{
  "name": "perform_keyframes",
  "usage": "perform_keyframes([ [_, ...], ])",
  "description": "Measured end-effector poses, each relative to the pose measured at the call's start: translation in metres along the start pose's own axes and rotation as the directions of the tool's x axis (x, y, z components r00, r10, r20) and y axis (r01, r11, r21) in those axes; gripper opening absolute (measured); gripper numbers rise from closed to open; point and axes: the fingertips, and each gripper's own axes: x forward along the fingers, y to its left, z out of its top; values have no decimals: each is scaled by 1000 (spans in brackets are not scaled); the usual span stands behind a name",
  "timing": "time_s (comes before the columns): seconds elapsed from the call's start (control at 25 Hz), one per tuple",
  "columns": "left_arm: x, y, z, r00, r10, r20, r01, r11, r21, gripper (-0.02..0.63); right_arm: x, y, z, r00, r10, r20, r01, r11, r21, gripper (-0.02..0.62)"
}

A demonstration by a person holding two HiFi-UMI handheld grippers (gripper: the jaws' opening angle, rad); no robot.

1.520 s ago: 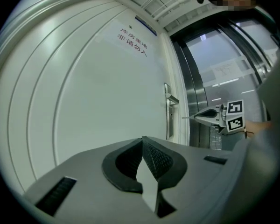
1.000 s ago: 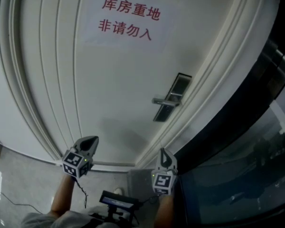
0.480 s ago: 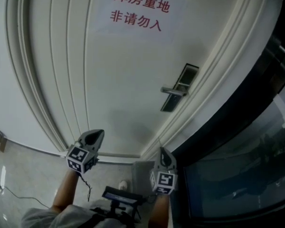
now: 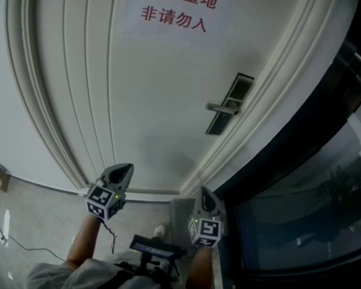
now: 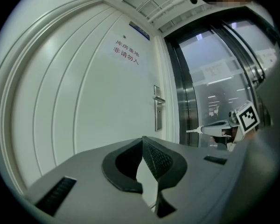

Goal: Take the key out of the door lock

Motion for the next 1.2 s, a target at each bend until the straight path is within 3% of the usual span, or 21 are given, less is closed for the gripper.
perform_keyframes([
  [1.2,-4,3,0,1000,-5,1,5,1000,5,8,-5,9,0,1000,12,7,-12,1000,3,20],
])
